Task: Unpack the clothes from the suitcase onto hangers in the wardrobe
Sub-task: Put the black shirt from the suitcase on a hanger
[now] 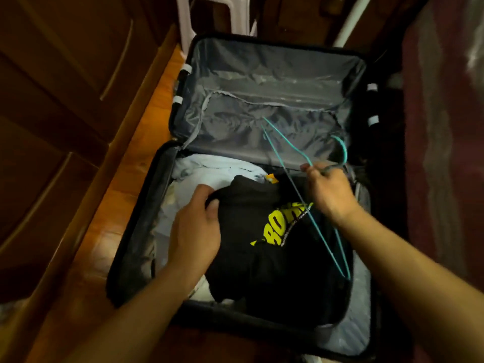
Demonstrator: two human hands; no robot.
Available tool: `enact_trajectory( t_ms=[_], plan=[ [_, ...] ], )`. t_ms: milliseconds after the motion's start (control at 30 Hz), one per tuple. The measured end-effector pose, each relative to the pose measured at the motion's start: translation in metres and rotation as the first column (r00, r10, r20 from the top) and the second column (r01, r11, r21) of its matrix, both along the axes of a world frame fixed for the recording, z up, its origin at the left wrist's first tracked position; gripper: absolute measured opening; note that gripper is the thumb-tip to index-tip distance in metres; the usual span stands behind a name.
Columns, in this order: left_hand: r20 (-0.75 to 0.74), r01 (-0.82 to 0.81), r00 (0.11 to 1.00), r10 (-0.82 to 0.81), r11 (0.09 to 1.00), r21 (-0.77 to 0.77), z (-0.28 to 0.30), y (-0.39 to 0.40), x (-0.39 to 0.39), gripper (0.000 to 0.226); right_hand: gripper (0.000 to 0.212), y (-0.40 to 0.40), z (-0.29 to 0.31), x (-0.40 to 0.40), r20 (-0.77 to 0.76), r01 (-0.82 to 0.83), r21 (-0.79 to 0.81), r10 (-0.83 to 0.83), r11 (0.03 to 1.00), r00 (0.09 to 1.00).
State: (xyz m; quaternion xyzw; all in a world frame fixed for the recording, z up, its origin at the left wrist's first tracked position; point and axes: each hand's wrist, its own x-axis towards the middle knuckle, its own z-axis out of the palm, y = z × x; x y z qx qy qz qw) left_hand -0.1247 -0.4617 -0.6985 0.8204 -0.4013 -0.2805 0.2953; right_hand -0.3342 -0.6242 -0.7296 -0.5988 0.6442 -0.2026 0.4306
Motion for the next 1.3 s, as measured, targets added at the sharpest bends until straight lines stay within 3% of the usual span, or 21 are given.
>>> enact_trajectory(
  t_ms=[133,200,300,433,567,733,867,1033,1167,1300],
  plan=[
    [-0.002,0.014,1.0,-0.014,0.998,0.054,0.081,0.03,-0.005,0.015,0.02,0.045,0.079,-0.014,0.114,0.032,0.017,-0.034,0.999,0.993],
    [-0.072,-0.02,0.997,0.024,0.998,0.055,0.126,0.028,-0.005,0.016,0.018,0.065,0.132,-0.022,0.189,0.087,0.068,-0.098,0.994,0.977],
    [-0.179,0.066,0.982,-0.055,0.996,0.054,0.196,0.007,-0.009,0.02,0.021,0.081,0.224,-0.037,0.31,0.204,0.182,-0.253,0.962,0.917],
    [-0.186,0.254,0.956,-0.229,0.959,0.124,0.301,0.003,-0.025,0.022,0.022,0.088,0.358,-0.068,0.305,0.353,0.142,-0.381,0.925,0.873],
    [-0.198,0.287,0.942,-0.272,0.956,0.054,0.42,0.002,-0.039,0.019,0.012,0.095,0.456,-0.105,0.202,0.314,0.125,-0.334,0.941,0.921],
    [0.017,0.583,0.812,-0.583,0.81,-0.067,0.583,-0.001,-0.04,0.023,0.029,0.112,0.528,-0.141,0.219,0.139,0.193,-0.181,0.971,0.959],
    [0.342,0.729,0.665,-0.664,0.676,-0.105,0.695,0.028,-0.048,0.025,0.034,0.111,0.589,-0.141,0.421,-0.005,0.221,-0.091,0.975,0.902],
    [0.698,0.779,0.456,-0.553,0.627,-0.013,0.8,0.079,-0.044,0.028,0.037,0.098,0.671,-0.095,0.513,-0.29,0.101,0.2,0.952,0.835],
    [0.846,0.761,0.384,-0.37,0.646,-0.062,0.852,0.123,-0.028,0.029,0.035,0.114,0.724,-0.042,0.582,-0.478,-0.026,0.403,0.878,0.707],
    [0.956,0.742,0.211,-0.203,0.671,-0.021,0.878,0.153,-0.015,0.024,0.032,0.139,0.754,-0.005,0.654,-0.589,-0.074,0.485,0.805,0.581]
  ],
)
